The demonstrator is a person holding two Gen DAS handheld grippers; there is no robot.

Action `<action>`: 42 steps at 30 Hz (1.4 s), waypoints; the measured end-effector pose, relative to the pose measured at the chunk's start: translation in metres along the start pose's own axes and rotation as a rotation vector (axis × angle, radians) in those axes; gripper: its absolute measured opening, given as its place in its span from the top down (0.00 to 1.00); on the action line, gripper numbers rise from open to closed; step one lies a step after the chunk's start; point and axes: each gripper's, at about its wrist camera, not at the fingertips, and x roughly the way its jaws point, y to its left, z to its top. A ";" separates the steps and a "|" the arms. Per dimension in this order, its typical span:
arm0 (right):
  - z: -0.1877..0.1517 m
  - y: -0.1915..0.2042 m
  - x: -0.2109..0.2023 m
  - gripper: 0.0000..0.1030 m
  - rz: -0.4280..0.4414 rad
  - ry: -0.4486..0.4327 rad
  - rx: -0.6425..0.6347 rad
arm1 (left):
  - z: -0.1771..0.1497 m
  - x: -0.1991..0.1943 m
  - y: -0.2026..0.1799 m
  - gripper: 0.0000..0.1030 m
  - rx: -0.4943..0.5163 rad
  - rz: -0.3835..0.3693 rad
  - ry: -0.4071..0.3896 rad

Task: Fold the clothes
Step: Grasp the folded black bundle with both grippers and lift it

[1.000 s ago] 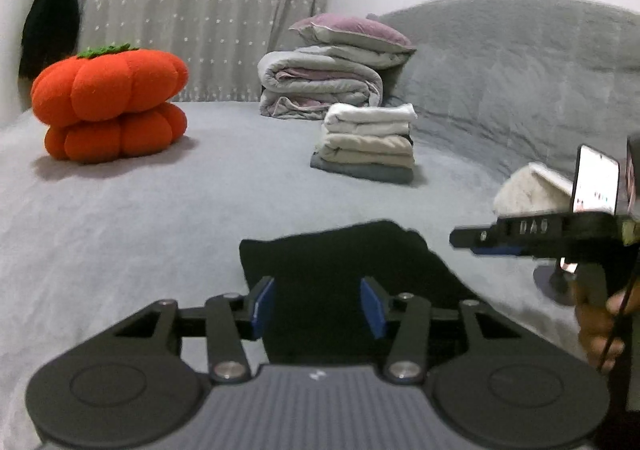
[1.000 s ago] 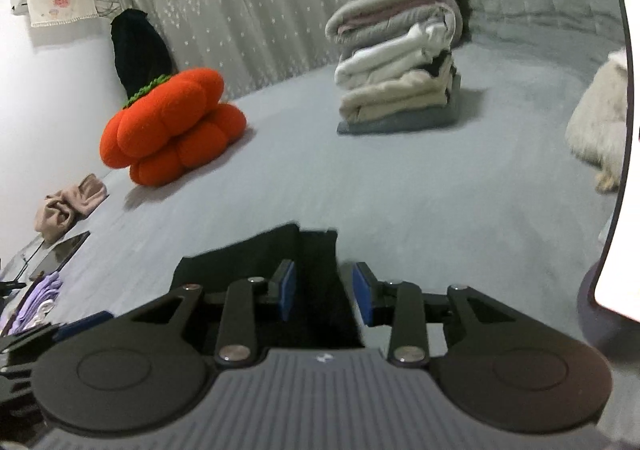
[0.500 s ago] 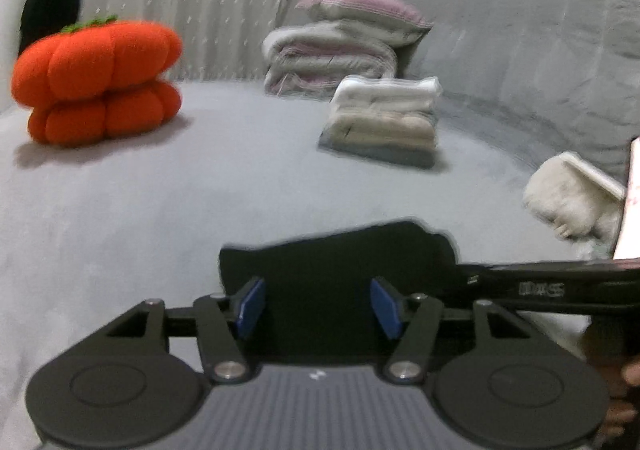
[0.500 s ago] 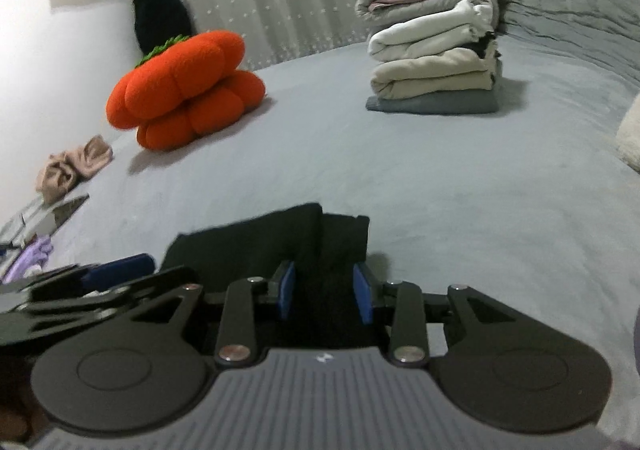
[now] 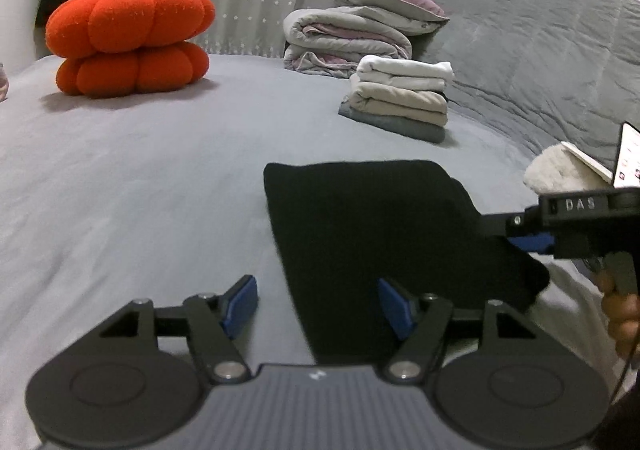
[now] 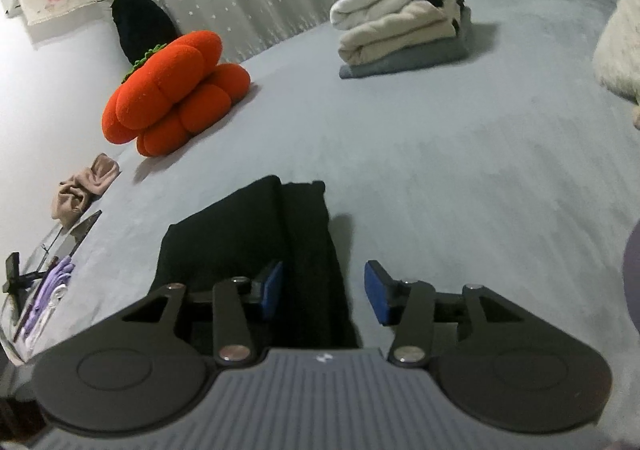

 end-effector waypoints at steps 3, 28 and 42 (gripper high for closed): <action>0.001 0.001 -0.007 0.52 -0.006 0.016 0.000 | 0.002 -0.008 0.002 0.31 -0.001 -0.010 0.019; 0.018 -0.031 0.027 0.39 0.247 0.162 0.288 | 0.031 0.062 0.070 0.26 -0.618 -0.292 0.096; 0.019 -0.029 0.045 0.70 0.351 0.172 0.470 | 0.027 0.087 0.070 0.82 -0.740 -0.364 0.111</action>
